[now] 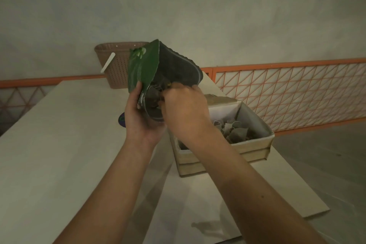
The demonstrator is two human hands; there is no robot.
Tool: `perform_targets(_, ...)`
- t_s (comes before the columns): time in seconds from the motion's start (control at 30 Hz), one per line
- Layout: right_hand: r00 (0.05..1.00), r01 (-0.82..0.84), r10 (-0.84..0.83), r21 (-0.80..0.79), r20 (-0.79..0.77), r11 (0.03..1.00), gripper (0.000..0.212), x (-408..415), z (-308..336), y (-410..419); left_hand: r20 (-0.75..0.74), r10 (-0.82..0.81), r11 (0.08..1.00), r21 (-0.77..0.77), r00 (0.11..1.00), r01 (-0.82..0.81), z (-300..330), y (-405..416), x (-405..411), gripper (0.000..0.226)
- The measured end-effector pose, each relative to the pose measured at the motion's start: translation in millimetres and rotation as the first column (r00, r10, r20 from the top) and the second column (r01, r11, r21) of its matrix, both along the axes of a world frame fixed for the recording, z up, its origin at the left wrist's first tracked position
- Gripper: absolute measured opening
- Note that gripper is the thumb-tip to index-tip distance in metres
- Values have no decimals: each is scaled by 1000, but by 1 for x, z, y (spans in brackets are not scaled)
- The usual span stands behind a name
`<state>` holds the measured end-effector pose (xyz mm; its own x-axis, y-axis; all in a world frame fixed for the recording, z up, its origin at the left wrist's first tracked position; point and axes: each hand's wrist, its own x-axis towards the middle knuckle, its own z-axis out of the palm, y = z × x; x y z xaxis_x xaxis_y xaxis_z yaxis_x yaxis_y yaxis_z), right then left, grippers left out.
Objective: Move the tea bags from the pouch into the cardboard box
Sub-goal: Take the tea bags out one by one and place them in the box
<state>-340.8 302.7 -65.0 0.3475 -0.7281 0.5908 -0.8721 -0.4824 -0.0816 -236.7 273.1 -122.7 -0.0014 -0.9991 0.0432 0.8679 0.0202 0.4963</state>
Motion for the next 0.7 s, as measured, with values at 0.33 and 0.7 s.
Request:
perform_targets(0.33, 998, 19, -26, 139, 48, 990, 32, 14, 0, -8, 9, 14, 999, -45, 1000, -13, 2, 5, -1, 49)
perform_targets(0.7, 918, -230, 189, 79, 348, 970, 15, -1, -24, -12, 10, 3, 1000, -13, 1000, -3, 1, 9, 2, 52)
